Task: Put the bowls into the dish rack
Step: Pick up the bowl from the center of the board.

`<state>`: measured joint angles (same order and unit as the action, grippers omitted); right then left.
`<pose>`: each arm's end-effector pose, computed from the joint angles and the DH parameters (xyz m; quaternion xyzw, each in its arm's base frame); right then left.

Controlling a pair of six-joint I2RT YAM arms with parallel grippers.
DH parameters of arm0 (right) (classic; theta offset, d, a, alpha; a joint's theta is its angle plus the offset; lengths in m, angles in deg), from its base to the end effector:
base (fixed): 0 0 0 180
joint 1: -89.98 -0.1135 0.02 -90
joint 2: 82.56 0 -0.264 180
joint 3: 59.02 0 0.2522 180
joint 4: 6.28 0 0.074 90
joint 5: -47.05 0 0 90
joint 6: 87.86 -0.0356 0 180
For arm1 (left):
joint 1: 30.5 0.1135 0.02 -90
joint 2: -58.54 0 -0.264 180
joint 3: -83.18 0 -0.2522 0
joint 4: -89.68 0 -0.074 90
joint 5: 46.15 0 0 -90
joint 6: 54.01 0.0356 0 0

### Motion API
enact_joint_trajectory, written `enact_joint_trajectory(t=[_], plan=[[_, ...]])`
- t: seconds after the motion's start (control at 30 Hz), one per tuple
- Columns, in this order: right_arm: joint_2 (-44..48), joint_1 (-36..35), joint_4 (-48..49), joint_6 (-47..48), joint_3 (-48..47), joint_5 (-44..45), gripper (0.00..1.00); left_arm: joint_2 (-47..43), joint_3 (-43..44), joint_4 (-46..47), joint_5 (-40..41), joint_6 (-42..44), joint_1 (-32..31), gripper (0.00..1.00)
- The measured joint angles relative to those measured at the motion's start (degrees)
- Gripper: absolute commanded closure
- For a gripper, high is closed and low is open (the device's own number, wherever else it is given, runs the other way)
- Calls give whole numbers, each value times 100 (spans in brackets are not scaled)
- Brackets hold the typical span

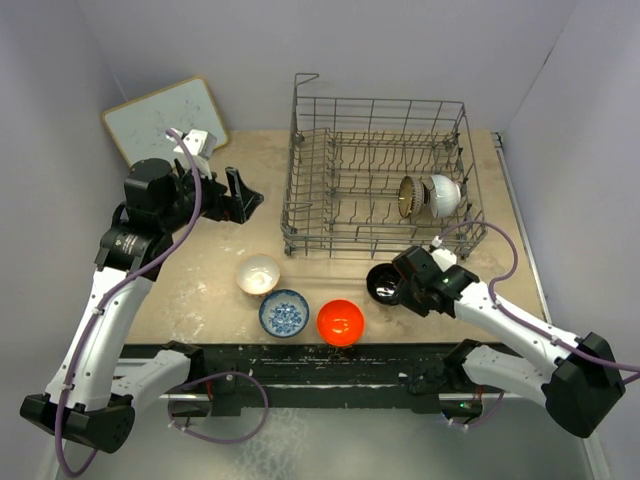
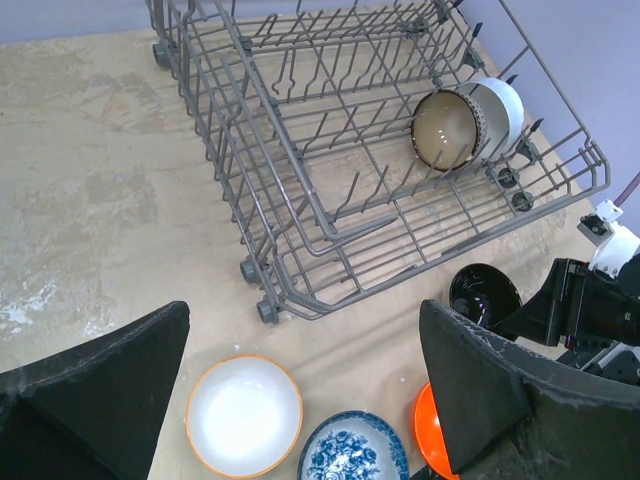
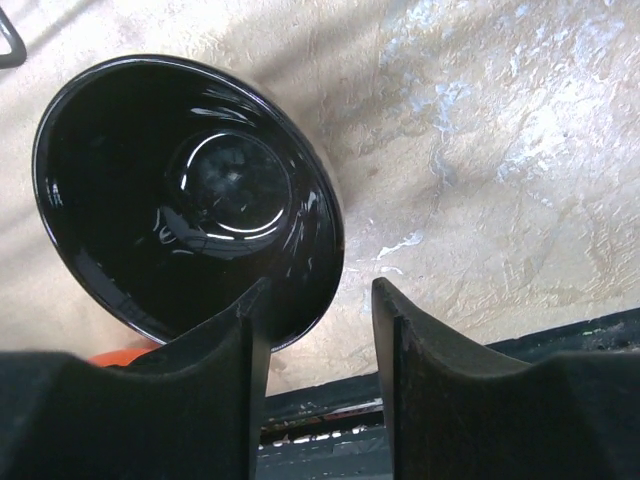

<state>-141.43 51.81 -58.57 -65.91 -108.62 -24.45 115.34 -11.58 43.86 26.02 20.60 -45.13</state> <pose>0.1514 0.1047 0.2041 0.2848 0.9142 0.1004 0.2702 0.1909 -0.0611 0.4223 0.0865 0.7967 -0.2721 0.5327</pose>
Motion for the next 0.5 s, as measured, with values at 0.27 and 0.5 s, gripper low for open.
enact_joint_trajectory(t=[0.27, 0.5], plan=[[-238, 0, 223, -146, 55, 50, 77, 4, -15, 72, -50, 2, 0, 1], [-566, 37, 575, -179, 79, 223, 100, -15, -87, 109, -96, 7, 0, 1]])
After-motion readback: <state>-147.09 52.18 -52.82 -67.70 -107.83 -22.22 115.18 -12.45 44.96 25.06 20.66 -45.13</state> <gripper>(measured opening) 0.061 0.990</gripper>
